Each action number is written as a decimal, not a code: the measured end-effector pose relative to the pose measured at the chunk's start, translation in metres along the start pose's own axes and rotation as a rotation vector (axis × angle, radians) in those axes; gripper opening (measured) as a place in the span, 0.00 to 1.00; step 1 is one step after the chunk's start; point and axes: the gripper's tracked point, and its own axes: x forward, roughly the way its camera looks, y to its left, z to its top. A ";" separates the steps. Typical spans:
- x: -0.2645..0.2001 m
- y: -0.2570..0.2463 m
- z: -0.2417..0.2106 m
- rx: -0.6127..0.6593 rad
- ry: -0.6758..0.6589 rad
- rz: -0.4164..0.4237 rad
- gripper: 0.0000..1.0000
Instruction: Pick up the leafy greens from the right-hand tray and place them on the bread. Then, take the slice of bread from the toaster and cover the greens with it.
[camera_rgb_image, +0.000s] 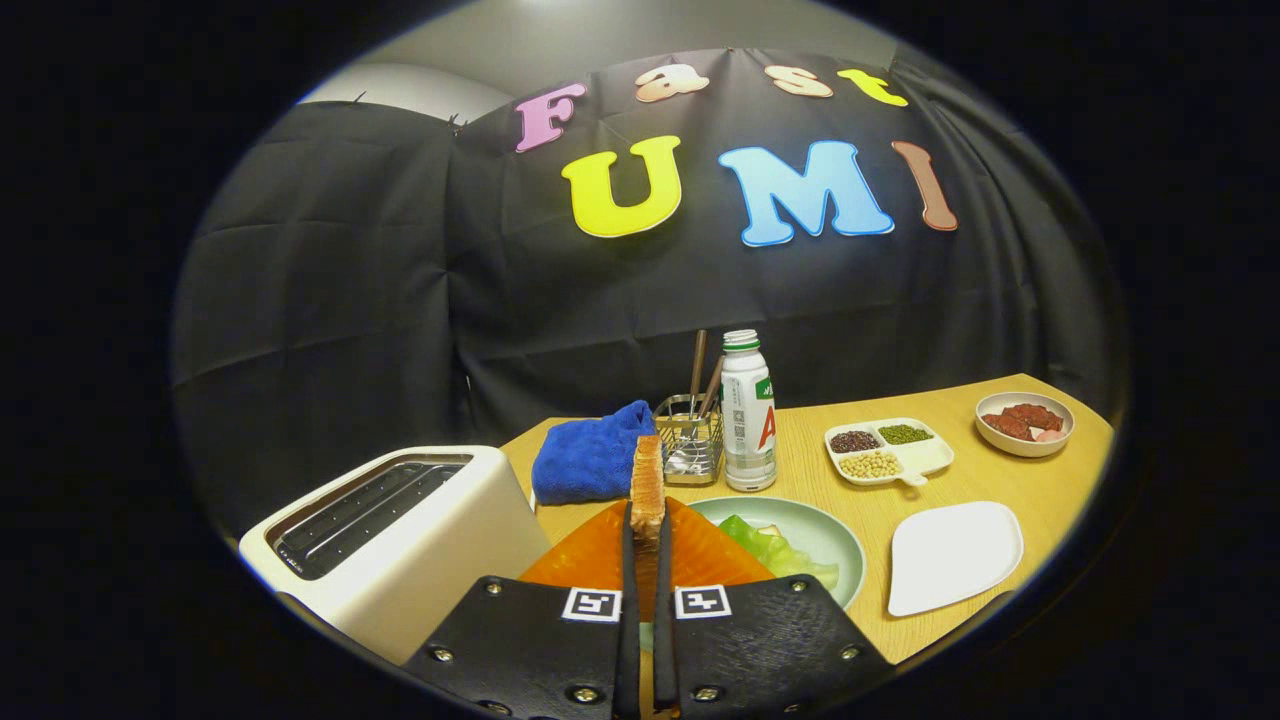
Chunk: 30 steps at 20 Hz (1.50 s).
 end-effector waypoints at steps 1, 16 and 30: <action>0.000 -0.001 -0.002 0.000 0.002 -0.001 0.06; -0.001 -0.045 -0.023 -0.085 0.039 -0.122 0.18; -0.010 -0.082 -0.039 -0.118 0.071 -0.207 0.63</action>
